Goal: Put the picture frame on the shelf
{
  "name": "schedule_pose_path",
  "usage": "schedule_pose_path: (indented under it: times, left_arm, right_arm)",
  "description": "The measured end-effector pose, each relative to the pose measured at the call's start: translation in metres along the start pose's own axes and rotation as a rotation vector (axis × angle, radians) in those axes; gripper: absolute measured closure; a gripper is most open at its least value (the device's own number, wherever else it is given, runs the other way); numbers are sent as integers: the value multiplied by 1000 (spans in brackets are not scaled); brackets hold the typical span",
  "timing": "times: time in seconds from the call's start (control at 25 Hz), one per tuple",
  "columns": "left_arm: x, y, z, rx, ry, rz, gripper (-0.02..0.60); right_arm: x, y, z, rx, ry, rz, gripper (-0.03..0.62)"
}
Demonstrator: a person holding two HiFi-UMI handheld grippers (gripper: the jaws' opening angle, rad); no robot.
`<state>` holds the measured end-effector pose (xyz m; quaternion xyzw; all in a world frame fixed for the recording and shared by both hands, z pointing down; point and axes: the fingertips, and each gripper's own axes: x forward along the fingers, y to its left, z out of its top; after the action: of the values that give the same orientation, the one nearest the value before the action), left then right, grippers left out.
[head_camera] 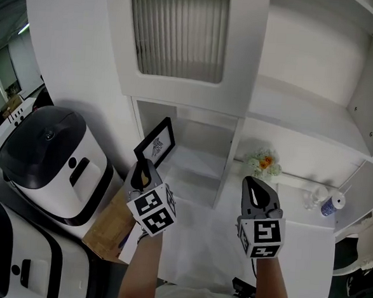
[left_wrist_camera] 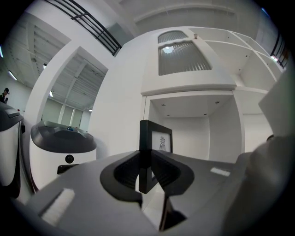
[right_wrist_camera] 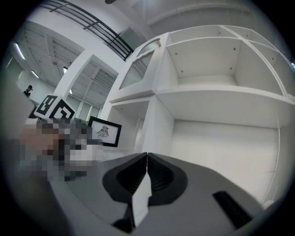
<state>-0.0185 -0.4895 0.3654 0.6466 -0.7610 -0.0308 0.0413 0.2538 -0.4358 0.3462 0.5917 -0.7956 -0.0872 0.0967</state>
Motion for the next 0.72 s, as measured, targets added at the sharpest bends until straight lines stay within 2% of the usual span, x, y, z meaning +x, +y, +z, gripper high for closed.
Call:
schedule_pose_path:
  times: [0.36, 0.72]
  left_arm:
    - [36, 2, -25, -63, 47, 35, 502]
    - [59, 3, -30, -108, 48, 72, 502]
  right_arm:
    - [21, -4, -14, -8, 34, -1, 585]
    - [29, -1, -33, 0, 67, 8, 585]
